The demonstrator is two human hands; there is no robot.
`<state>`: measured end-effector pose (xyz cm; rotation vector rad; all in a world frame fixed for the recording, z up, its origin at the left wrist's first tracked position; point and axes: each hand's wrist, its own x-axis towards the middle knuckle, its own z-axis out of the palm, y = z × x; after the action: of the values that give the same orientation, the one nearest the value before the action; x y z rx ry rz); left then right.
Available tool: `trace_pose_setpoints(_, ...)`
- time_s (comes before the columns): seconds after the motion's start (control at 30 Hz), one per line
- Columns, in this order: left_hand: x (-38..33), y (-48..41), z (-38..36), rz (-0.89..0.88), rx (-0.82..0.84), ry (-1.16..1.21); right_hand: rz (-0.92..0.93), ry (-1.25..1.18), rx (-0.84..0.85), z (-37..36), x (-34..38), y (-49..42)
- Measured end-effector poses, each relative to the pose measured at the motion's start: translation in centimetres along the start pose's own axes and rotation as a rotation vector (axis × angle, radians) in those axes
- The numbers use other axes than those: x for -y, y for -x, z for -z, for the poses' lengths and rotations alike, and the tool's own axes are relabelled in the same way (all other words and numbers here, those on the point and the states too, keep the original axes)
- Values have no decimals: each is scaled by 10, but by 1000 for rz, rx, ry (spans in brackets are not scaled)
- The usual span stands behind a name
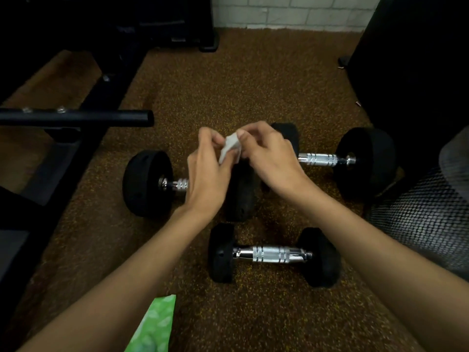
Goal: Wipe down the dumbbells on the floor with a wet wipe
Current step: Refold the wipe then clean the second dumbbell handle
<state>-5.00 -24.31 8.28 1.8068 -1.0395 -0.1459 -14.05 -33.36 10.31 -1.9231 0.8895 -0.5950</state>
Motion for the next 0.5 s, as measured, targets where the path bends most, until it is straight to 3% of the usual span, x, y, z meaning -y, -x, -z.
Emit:
trace_pose_setpoints(0.13, -36, -22, -39, -3, 1, 119, -332, -536, -80, 36, -7, -7)
trace_pose_setpoints(0.3, -60, -36, -81, -52, 275, 216, -355, -907, -146, 84, -27, -8)
trace_pose_setpoints(0.4, -63, -43, -98, -80, 467, 192, -361, -847, -292, 104, -52, -16)
trace_pose_setpoints(0.5, -46, -52, -112, -38, 412, 13, -377, -504, -455, 116, -78, -23)
